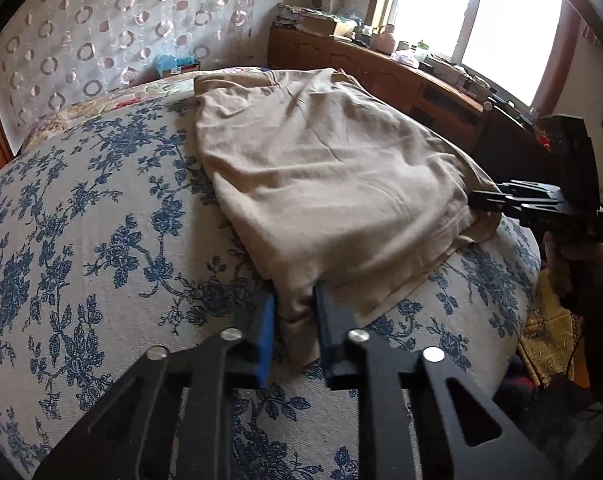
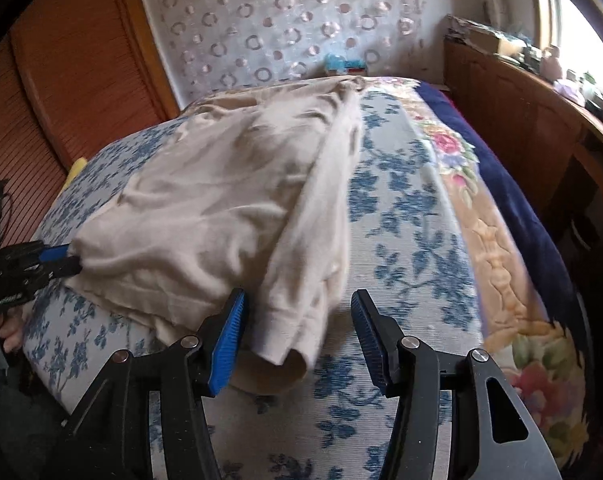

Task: Fold small clothes
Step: 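Grasp the shirt edges with both grippers, then lift the shirt with both grippers, fold it over and release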

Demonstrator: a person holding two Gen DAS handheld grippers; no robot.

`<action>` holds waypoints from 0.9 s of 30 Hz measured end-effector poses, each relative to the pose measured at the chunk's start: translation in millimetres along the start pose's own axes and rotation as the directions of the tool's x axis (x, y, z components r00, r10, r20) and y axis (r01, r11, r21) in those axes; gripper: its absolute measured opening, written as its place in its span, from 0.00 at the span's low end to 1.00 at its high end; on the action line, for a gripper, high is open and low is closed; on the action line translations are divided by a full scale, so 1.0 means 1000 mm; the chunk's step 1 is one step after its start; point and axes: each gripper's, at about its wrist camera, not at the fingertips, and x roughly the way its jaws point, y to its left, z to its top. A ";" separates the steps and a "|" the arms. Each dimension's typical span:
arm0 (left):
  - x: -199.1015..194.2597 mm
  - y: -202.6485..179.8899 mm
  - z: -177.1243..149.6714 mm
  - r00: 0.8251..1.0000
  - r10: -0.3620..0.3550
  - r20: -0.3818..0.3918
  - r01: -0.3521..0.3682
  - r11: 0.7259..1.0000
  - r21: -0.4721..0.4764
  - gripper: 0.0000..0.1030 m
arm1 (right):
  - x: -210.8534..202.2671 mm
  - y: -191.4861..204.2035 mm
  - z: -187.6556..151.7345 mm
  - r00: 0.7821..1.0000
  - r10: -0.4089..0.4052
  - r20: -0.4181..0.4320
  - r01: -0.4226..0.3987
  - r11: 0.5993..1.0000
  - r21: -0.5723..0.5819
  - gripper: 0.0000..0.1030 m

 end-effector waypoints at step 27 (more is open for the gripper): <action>-0.056 0.023 0.091 0.976 -0.035 0.214 0.039 0.999 -0.013 0.04 | -0.022 -0.015 0.047 0.958 0.108 0.266 -0.113 0.994 0.002 0.06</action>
